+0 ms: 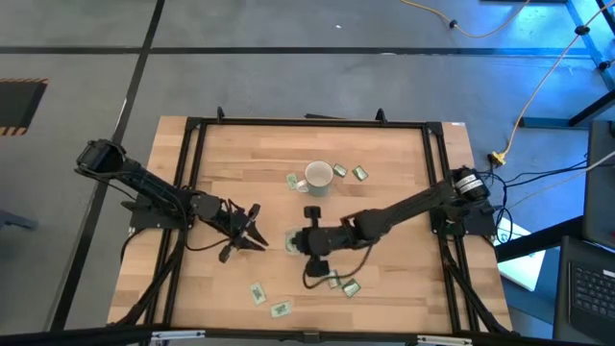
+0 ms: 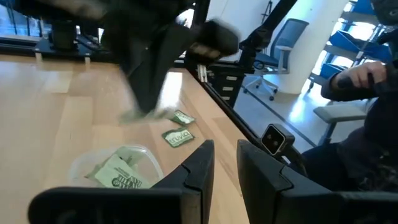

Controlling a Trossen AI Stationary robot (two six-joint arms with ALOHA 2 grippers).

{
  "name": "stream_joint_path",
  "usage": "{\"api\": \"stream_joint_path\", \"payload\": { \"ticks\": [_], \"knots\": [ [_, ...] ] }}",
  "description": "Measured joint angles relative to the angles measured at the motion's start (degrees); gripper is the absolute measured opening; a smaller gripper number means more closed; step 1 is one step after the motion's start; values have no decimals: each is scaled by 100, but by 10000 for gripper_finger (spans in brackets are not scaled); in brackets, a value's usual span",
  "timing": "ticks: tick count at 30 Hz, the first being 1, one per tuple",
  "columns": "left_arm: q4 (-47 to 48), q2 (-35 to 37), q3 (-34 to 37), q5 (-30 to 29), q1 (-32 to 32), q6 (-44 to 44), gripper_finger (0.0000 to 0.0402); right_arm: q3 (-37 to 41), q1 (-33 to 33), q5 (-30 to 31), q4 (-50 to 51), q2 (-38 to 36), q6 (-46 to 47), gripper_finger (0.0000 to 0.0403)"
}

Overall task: Pick and place Stevia / Truvia into bins
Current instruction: Put the white stevia packet into the transparent bin

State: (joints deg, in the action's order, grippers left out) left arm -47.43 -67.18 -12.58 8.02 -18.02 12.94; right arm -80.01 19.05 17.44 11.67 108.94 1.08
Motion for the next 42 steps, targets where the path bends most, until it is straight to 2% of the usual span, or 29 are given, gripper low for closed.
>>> {"api": "stream_joint_path", "payload": {
  "ticks": [8, 20, 23, 27, 31, 34, 37, 39, 42],
  "knots": [
    [152, 0, 0, 27, 0, -2, 62, 3, -307, -393, 89, 649, 171, 5],
    [241, 0, 0, 27, 0, -3, 62, 3, -337, -553, 108, 772, 283, 7],
    [243, 0, 0, 25, 0, -11, 61, 3, -337, -553, 111, 772, 295, 26],
    [239, 0, 0, 25, 0, -21, 63, 3, -308, -553, 292, 728, 346, 75],
    [226, 0, 0, 5, 0, -194, 68, 3, -200, -548, 630, 445, 521, 119],
    [235, 0, -16, 21, -5, -212, 73, 23, -22, -508, 1010, 26, 630, 136],
    [329, 2, -227, 27, -148, -358, 78, 343, 244, -76, 1025, -503, 821, 141],
    [805, 2, -513, 30, -348, -717, 82, 672, 436, 324, 1036, -860, 1067, 142],
    [2223, 0, -1133, -271, -709, -966, 86, 1226, 715, 911, 906, -1437, 1609, 142]
  ]
}}
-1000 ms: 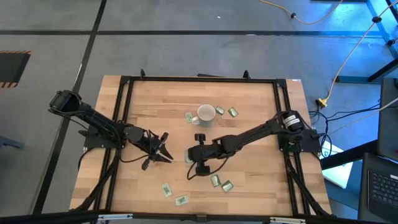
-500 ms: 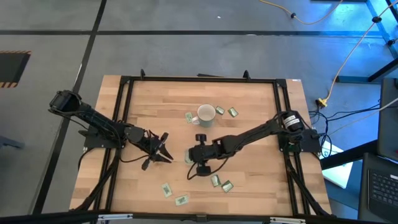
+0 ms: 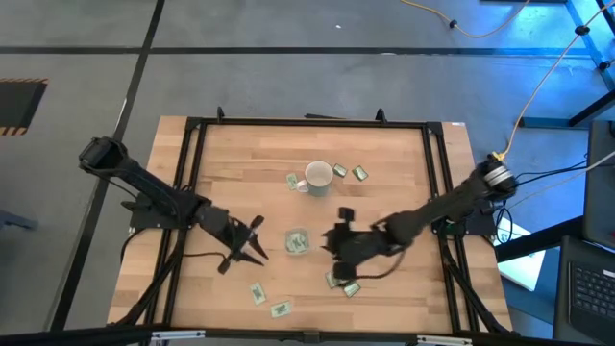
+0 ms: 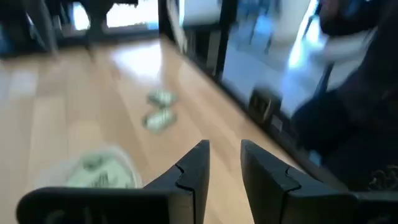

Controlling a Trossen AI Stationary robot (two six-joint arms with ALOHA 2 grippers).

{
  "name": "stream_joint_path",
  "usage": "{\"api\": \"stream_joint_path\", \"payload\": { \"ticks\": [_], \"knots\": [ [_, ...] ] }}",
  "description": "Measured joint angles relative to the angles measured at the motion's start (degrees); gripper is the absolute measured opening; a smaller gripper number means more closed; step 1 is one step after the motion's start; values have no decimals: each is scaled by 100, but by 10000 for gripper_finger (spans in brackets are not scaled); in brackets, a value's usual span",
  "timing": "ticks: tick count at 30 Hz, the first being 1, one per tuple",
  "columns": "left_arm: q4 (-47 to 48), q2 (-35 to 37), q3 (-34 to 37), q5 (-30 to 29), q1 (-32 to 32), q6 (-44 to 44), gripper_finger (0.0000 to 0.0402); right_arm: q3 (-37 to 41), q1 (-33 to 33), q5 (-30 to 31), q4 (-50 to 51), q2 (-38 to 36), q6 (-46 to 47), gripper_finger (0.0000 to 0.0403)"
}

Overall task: Pick and place Stevia / Truvia into bins
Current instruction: Put the white stevia packet into the transparent bin

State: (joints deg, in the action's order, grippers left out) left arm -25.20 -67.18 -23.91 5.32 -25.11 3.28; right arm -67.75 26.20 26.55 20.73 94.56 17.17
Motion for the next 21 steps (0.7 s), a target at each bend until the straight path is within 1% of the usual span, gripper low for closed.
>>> {"api": "stream_joint_path", "payload": {
  "ticks": [3, 4, 6, 9, 13, 17, 21],
  "knots": [
    [1684, -63, -669, -428, -401, 41, 84, 536, 195, 225, -279, -460, 473, 142],
    [2089, -108, -836, -558, -562, 106, 82, 721, 235, 233, -406, -586, 589, 142],
    [2555, -255, -1111, -812, -844, 325, 79, 1007, 310, 235, -666, -800, 697, 142],
    [2678, -614, -1347, -1060, -1240, 606, 74, 1328, 343, 251, -972, -985, 800, 142],
    [2593, -1322, -1610, -1182, -1623, 648, 73, 1571, 332, 256, -1175, -1010, 774, 142],
    [2589, -2000, -1874, -1291, -1757, 777, 73, 1671, 289, 249, -1215, -997, 808, 142],
    [2585, -2508, -2133, -1265, -1761, 810, 73, 1672, 284, 251, -1250, -997, 813, 142]
  ]
}}
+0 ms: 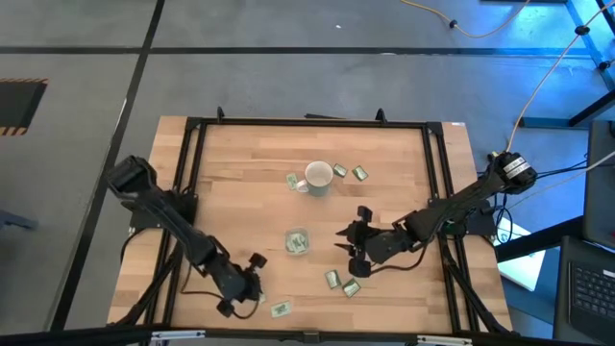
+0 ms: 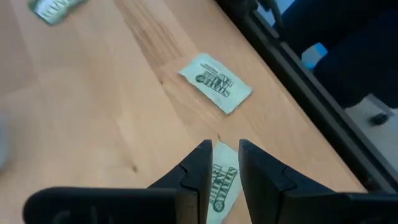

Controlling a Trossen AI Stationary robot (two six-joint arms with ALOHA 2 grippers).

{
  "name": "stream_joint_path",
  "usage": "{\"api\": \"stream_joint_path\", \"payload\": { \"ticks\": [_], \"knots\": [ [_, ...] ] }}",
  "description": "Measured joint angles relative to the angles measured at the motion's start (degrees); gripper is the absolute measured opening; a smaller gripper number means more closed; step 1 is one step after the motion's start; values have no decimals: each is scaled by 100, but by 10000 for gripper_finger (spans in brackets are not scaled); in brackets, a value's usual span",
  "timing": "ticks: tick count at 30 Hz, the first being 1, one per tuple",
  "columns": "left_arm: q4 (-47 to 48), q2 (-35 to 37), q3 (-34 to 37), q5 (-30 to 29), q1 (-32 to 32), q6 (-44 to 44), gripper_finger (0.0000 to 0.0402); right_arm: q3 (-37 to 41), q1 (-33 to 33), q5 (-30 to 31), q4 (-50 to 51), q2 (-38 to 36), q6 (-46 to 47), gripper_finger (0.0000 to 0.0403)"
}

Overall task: Pick and place Stevia / Truvia into bins
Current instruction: Put the white stevia packet into the transparent bin

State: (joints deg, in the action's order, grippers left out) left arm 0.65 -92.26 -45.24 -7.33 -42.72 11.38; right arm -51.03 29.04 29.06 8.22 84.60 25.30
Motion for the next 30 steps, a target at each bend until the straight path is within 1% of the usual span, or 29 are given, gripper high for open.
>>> {"api": "stream_joint_path", "payload": {
  "ticks": [4, 6, 11, 14, 17, 22, 30],
  "knots": [
    [96, -283, -188, 334, 5, -9, 74, 0, 0, -2, -93, 0, 9, 142],
    [275, -351, -279, 380, 7, 2, 81, 0, 0, -4, -78, 0, 69, 142],
    [561, -413, -432, 385, 7, -53, 110, -1, 0, -4, -81, 0, 146, 142],
    [620, -416, -430, 275, 4, -254, 116, -1, 0, -4, -80, 0, 146, 143],
    [766, -416, -430, 138, -6, -409, 111, -2, 0, -4, -80, 0, 146, 143],
    [861, -474, -430, 140, -5, -466, 90, -2, 0, -8, -77, 4, 146, 143],
    [816, -884, -440, 218, -9, -468, 79, -2, 0, -13, -58, 4, 138, 143]
  ]
}}
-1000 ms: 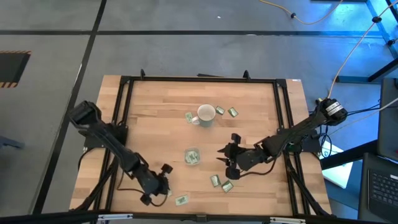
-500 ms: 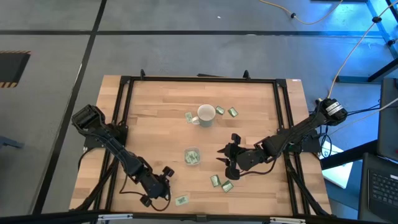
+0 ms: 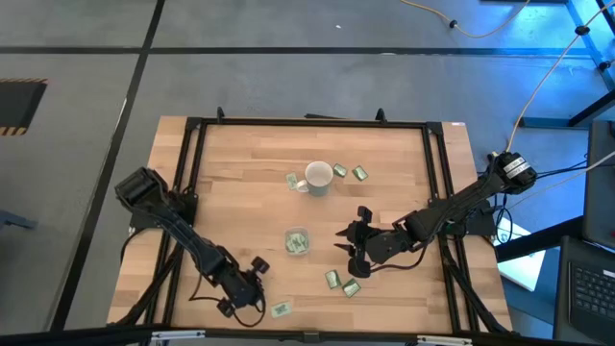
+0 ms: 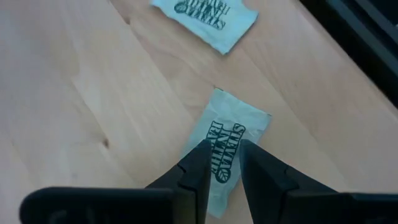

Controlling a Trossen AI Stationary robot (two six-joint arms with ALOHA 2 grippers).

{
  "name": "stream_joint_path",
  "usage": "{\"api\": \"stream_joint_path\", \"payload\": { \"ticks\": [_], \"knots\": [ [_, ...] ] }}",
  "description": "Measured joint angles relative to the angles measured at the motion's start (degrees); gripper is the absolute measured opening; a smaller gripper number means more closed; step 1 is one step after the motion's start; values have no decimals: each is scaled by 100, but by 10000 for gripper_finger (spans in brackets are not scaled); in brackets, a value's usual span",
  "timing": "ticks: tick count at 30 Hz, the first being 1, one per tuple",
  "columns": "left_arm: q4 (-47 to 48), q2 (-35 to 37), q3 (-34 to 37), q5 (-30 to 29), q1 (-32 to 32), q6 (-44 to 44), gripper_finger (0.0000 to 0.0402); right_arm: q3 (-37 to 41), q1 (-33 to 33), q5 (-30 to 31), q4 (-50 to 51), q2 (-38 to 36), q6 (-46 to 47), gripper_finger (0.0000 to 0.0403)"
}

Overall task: Pick and place Stevia / Truvia into bins
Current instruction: Put the white stevia packet into the transparent bin

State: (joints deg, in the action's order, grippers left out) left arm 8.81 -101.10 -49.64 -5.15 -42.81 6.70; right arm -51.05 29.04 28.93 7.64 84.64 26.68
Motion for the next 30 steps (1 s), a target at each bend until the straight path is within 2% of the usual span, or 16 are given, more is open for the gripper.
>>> {"api": "stream_joint_path", "payload": {
  "ticks": [6, 14, 21, 23, 26, 28, 30],
  "knots": [
    [9, -75, -8, -69, -2, 0, 67, 0, 0, 0, 0, 0, -5, 143],
    [50, -50, 1, -80, 4, 0, 19, 0, 0, 2, 0, 0, -7, 142],
    [192, 591, 48, -10, 84, 344, 4, 0, 2, 2, 33, 0, -13, 142],
    [88, 896, 27, -276, 168, 449, 3, 0, 0, 2, 30, 0, -13, 142],
    [-84, 1303, 40, -1016, 346, 428, 4, 0, 0, 3, 33, 0, -15, 142],
    [-331, 1524, 27, -1507, 524, 145, 5, 0, 1, 4, 35, 0, -15, 142],
    [-550, 1596, 23, -1718, 771, -244, 4, -2, 0, 4, 35, 0, -15, 142]
  ]
}}
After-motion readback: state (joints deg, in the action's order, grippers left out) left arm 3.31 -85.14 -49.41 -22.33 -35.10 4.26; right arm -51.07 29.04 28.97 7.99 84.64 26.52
